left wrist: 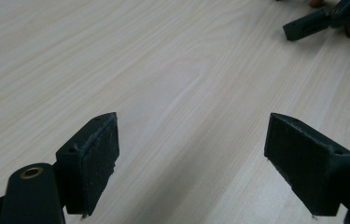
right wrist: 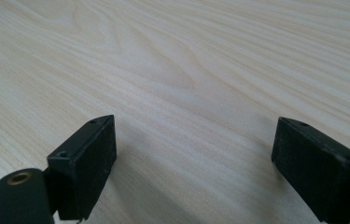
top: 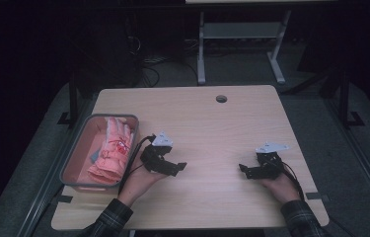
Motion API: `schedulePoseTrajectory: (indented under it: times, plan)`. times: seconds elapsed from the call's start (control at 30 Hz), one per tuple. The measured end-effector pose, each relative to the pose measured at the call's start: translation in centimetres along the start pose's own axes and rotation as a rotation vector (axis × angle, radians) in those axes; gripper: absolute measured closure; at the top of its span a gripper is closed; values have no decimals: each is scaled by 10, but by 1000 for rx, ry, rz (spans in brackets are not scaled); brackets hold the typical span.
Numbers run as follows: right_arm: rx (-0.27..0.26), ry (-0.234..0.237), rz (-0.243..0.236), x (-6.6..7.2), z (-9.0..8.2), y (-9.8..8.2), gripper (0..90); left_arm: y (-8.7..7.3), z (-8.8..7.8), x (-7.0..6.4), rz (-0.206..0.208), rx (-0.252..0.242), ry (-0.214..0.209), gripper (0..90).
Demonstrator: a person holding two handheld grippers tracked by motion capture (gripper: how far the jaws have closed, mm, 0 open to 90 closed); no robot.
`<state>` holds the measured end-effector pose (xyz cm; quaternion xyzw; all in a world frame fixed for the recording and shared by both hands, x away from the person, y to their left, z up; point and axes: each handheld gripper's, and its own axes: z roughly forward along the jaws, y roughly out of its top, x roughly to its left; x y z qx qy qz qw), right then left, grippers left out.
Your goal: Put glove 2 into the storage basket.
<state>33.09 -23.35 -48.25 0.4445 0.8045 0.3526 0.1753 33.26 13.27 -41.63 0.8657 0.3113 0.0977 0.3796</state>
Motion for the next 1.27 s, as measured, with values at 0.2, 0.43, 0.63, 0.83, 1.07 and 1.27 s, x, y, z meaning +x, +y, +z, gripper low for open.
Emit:
schedulePoseTrajectory:
  times: [0.2,0.43,0.63,0.83,1.07,1.27]
  plan:
    - [0,2,-1,0,0,0,138,-11,17,-7,21,18,-5,175]
    - [0,7,-6,0,0,0,138,-25,33,-9,51,47,9,168]
    - [0,8,-6,1,0,0,138,-31,44,-12,78,83,2,134]
    - [0,8,-6,1,0,0,138,-35,47,-14,93,60,9,126]
    - [0,11,-8,1,0,0,138,-40,49,-13,99,7,-3,127]
    - [1,13,-9,1,0,0,138,-40,49,-13,102,7,-4,127]
